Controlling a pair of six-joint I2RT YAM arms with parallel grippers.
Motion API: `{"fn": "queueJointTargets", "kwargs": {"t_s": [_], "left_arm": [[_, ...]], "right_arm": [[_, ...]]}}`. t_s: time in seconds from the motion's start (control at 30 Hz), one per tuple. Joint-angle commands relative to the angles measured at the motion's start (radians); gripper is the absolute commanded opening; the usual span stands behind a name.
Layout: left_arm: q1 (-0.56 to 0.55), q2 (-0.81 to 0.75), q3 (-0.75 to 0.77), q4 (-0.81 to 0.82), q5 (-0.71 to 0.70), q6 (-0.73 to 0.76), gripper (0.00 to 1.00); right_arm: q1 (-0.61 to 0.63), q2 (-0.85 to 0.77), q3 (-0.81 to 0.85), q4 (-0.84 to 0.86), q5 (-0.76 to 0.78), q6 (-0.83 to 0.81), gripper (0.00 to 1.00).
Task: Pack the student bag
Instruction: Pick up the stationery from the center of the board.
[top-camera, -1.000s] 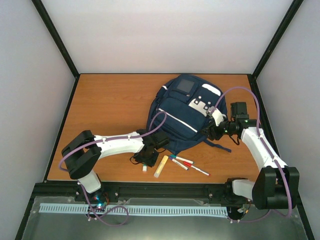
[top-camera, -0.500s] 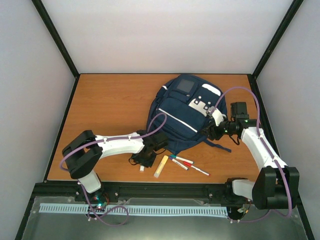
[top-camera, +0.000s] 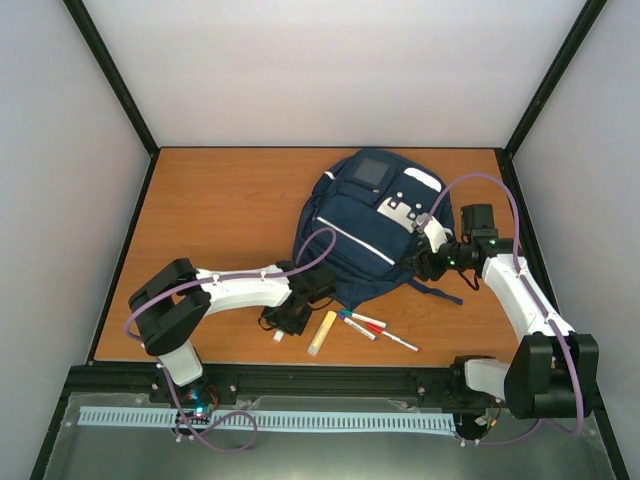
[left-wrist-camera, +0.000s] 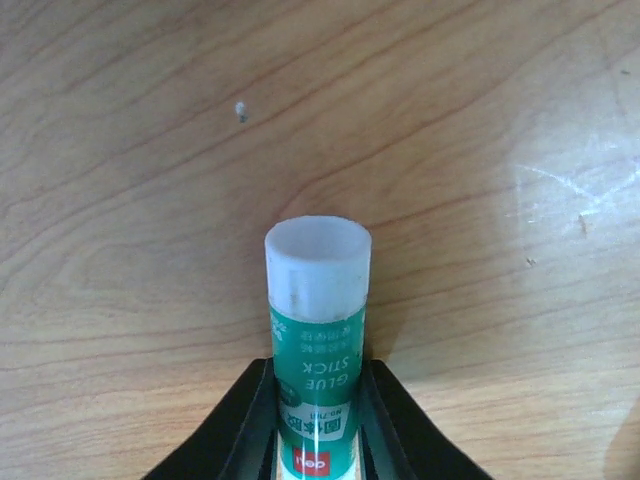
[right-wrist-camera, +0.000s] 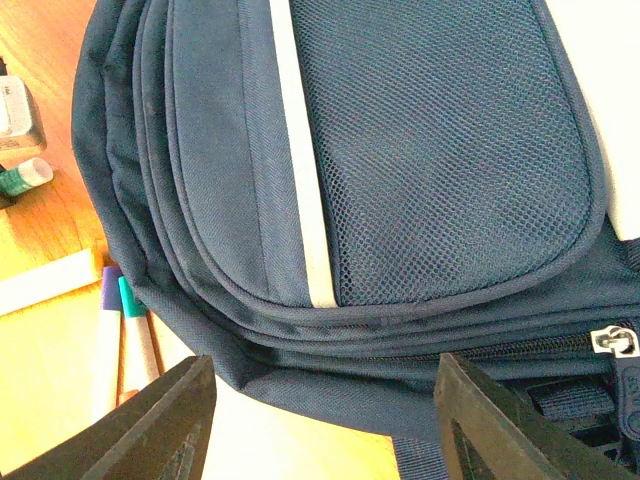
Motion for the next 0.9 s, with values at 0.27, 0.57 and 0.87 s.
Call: {"fn": "queueJointTargets", "kwargs": {"t_s": [0.27,0.57,0.87], "left_arm": [[-0.012,-0.054,0.059,-0.103,-0.074,0.023,0.06],[0.053,-0.223,0.074,-0.018,-0.03,0.061,0.01],[0.172,-0.331,-0.044,0.422,0.011,0.026,0.01]], "right_arm": [[0.004,0.006,0.058,-0.018,-0.027,-0.006,0.57],[0.158,0.046,0.232,-0.083,0.151,0.0,0.49],[0.494,0.228,0.339,-0.057,0.538,0.001,0.49]]}}
